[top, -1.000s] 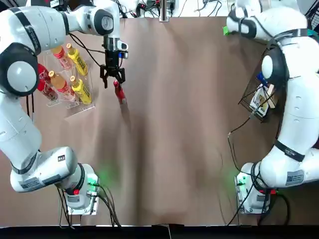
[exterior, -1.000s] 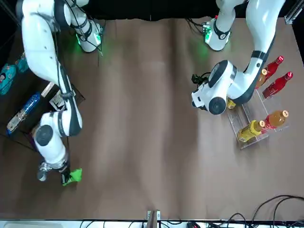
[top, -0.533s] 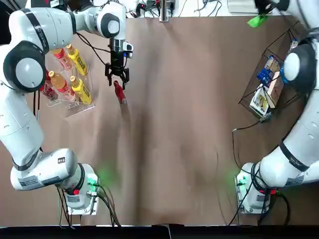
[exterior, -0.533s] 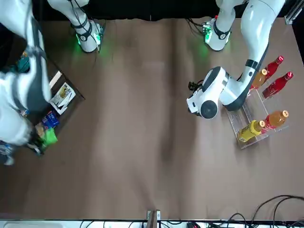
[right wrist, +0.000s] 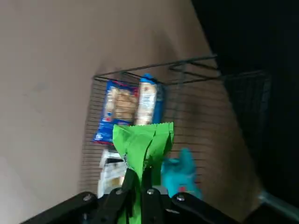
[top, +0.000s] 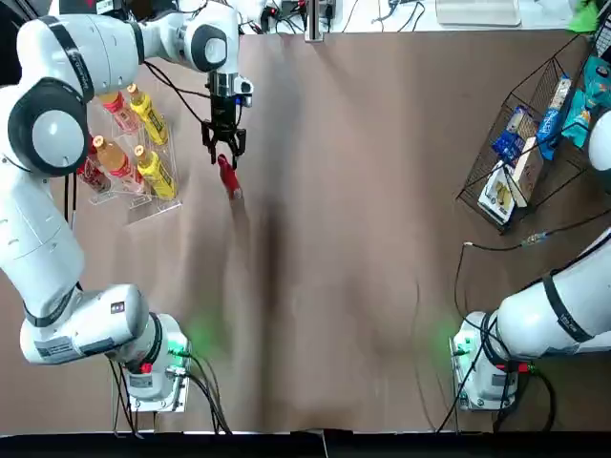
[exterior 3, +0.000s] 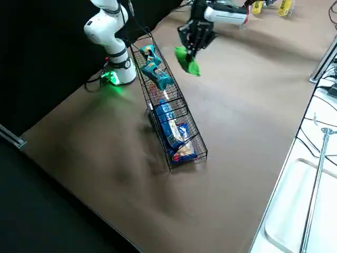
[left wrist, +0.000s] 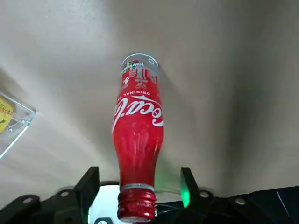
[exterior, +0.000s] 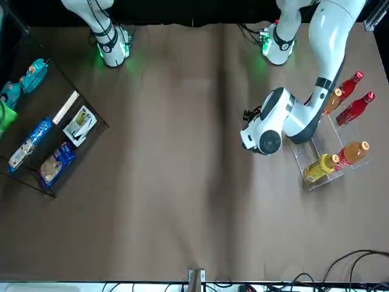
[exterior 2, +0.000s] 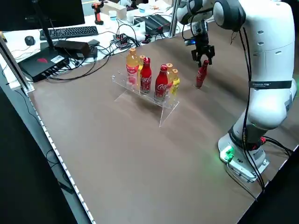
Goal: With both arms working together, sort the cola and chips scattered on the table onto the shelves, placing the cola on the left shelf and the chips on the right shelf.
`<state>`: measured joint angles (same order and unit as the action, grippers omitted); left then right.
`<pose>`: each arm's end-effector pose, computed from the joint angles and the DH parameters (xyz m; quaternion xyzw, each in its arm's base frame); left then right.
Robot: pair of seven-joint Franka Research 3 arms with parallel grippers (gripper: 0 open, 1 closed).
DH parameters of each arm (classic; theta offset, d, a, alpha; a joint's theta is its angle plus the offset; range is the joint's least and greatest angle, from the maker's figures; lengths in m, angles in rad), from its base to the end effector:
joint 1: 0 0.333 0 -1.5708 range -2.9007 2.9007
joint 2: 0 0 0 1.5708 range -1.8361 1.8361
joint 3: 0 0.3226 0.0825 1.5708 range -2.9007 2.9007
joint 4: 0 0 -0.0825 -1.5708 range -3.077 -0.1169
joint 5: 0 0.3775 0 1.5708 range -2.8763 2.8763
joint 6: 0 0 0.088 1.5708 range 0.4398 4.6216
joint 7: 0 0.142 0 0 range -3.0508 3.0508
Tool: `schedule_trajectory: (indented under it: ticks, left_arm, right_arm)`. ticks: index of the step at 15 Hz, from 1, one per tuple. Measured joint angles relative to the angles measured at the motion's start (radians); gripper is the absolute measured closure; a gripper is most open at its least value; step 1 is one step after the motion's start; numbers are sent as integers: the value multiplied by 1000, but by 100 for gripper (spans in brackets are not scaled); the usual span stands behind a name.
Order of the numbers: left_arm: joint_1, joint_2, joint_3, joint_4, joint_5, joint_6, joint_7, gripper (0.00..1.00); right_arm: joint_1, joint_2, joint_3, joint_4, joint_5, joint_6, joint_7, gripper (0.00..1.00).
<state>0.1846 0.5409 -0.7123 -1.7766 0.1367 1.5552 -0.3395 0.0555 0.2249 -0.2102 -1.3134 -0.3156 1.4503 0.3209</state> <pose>0.4909 -0.2416 0.2677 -0.9372 0.1279 0.3231 0.0295 0.5888 -0.1244 0.5869 0.9526 -0.2420 -0.0253 0.1824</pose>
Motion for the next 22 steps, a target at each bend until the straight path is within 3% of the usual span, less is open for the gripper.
schedule_trajectory:
  ticks: [5, 12, 14, 16, 17, 20, 22]
  left_arm:
    - [2, 0, 0, 5, 0, -35, -27, 37]
    - [3, 0, 0, 11, 0, -47, -41, 48]
    - [2, 0, 0, 21, 0, -47, -42, 66]
    - [0, 0, 0, 31, 2, -46, -42, 68]
    - [-1, 0, 0, 35, 2, -46, -42, 68]
    - [1, 0, 0, 46, 3, -46, -42, 68]
    - [5, -2, 0, 61, 3, -46, -43, 68]
  right_arm:
    - [-37, -3, -70, -7, -32, -7, -152, 92]
    - [-62, 23, -78, -13, -128, 12, -159, 95]
    - [-64, 32, -78, -13, -130, 28, -159, 94]
    - [-64, 35, -78, -13, -131, 30, -159, 85]
    - [-64, 35, -78, -13, -131, 30, -159, 85]
    - [-64, 35, -76, -13, -131, 31, -160, 65]
    - [-64, 35, -76, -13, -132, 33, -160, 65]
